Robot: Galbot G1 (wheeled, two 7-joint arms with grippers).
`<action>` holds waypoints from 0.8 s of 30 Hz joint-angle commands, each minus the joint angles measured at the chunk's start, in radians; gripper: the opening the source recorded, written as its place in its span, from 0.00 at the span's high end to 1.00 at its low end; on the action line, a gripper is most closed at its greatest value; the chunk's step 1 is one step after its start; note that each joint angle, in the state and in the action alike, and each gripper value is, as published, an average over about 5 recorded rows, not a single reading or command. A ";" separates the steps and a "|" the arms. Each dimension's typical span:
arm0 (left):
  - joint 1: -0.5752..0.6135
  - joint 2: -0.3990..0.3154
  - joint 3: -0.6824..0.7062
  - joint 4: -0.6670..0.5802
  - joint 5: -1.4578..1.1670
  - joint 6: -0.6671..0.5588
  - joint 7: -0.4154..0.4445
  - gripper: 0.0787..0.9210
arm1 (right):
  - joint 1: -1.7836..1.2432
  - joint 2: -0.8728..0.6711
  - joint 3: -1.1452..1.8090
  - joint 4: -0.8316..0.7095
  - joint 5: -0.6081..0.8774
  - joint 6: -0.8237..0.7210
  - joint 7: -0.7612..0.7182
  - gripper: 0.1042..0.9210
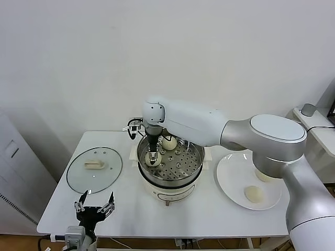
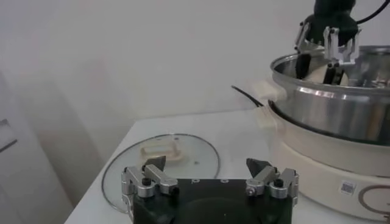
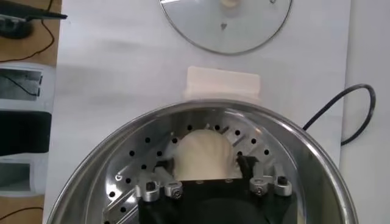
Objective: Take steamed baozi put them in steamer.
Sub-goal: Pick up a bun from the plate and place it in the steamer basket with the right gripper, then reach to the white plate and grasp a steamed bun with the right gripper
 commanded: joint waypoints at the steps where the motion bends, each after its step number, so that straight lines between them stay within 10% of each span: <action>1: 0.007 -0.024 0.001 -0.008 0.008 0.002 0.000 0.12 | 0.052 -0.116 0.021 0.111 0.000 -0.019 -0.011 0.13; 13: 0.045 -0.014 0.002 -0.048 -0.008 0.014 0.012 0.12 | 0.313 -0.656 -0.026 0.377 0.057 0.152 -0.103 0.12; 24: 0.077 0.015 -0.014 -0.048 -0.022 -0.012 0.043 0.12 | 0.045 -0.979 0.169 0.405 -0.230 0.441 -0.221 0.12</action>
